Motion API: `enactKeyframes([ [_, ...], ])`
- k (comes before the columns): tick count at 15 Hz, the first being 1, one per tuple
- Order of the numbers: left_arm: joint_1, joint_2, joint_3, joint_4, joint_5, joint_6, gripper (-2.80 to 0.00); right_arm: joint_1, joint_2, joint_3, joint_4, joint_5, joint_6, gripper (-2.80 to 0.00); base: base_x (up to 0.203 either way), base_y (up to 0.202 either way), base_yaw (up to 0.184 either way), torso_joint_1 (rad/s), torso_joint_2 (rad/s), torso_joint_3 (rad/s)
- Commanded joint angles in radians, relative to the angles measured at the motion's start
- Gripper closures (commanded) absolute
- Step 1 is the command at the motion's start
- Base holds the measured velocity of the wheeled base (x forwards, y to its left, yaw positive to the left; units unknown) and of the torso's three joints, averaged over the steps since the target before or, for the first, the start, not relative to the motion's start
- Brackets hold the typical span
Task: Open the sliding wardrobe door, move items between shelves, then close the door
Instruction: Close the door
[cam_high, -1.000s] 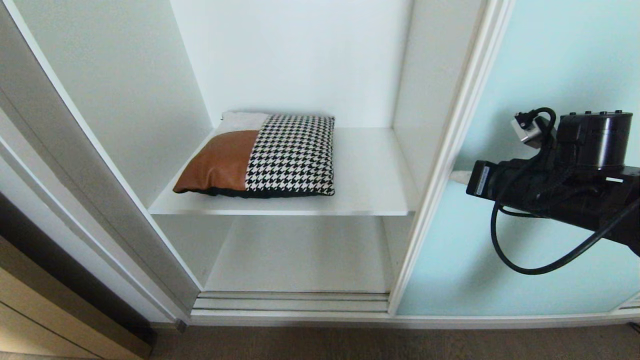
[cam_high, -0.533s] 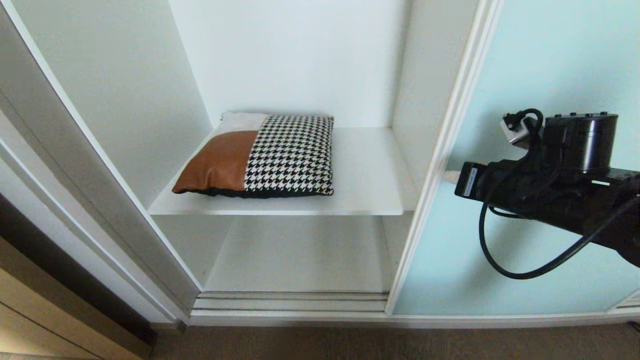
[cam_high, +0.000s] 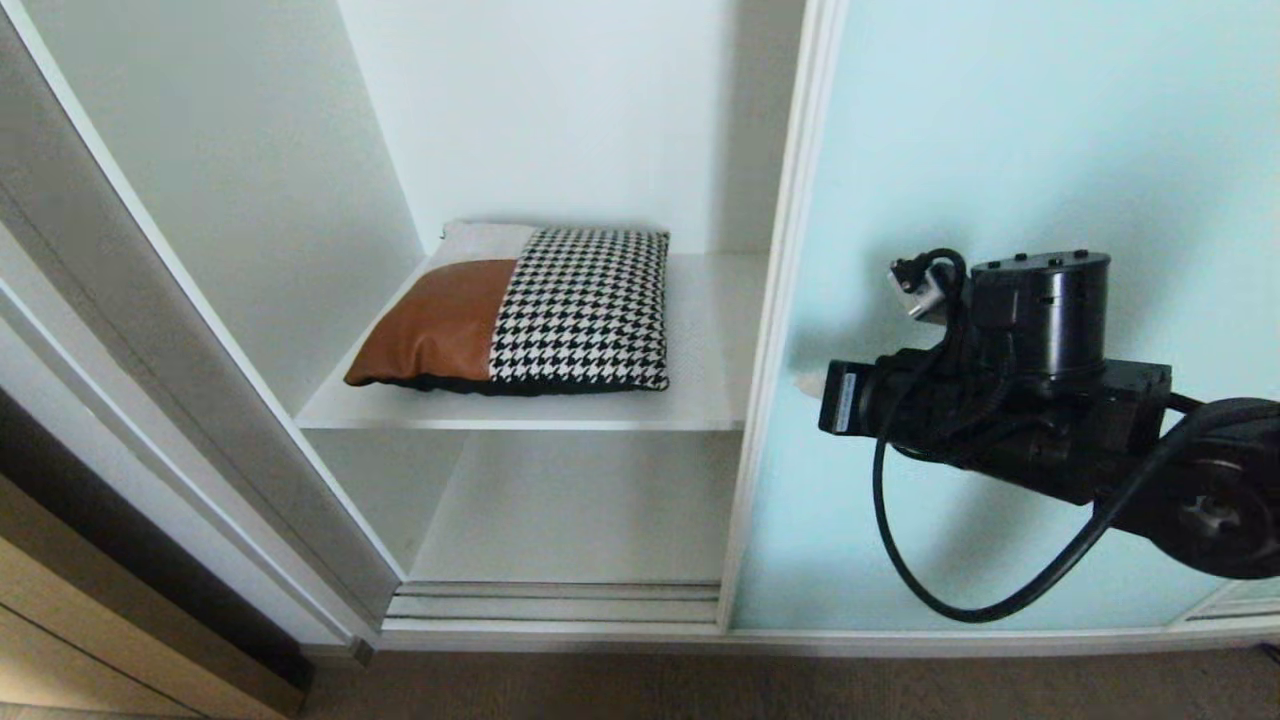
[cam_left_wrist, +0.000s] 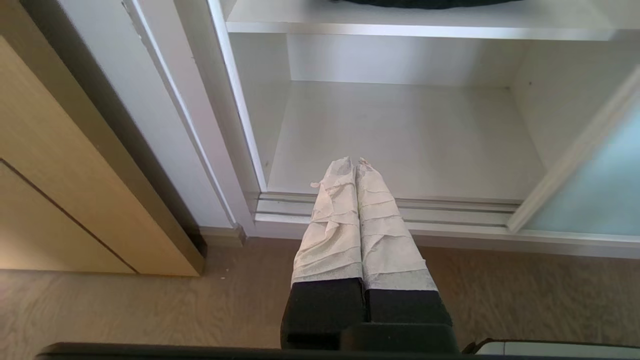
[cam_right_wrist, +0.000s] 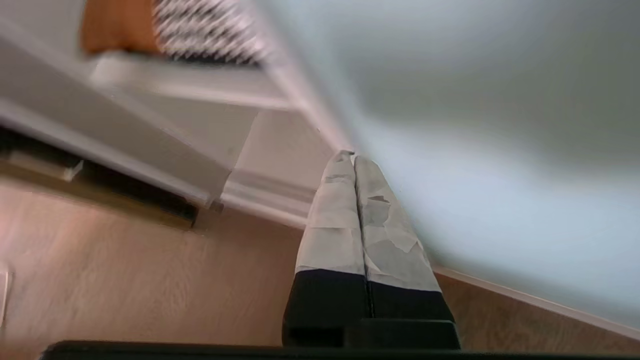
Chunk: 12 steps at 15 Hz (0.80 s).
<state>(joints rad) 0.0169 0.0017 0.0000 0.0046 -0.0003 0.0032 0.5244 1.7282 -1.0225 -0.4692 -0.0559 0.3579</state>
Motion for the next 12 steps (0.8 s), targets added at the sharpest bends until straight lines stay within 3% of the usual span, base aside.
enactKeyframes([
  [1,0.000,0.001,0.002,0.000,0.000,0.000,0.00,0.074,0.033,-0.016,-0.003,-0.030,-0.018,0.00,0.000,0.000,0.000,0.000,0.00,0.000],
  [6,0.000,0.001,0.002,0.000,0.000,0.000,0.00,0.238,0.054,-0.051,-0.005,-0.089,-0.033,0.00,0.000,0.000,0.000,0.000,0.00,0.000],
  [12,0.000,0.001,0.002,0.000,0.000,0.000,0.00,0.267,-0.140,0.006,0.003,-0.088,-0.025,0.00,0.000,0.000,0.000,0.000,0.00,0.000],
])
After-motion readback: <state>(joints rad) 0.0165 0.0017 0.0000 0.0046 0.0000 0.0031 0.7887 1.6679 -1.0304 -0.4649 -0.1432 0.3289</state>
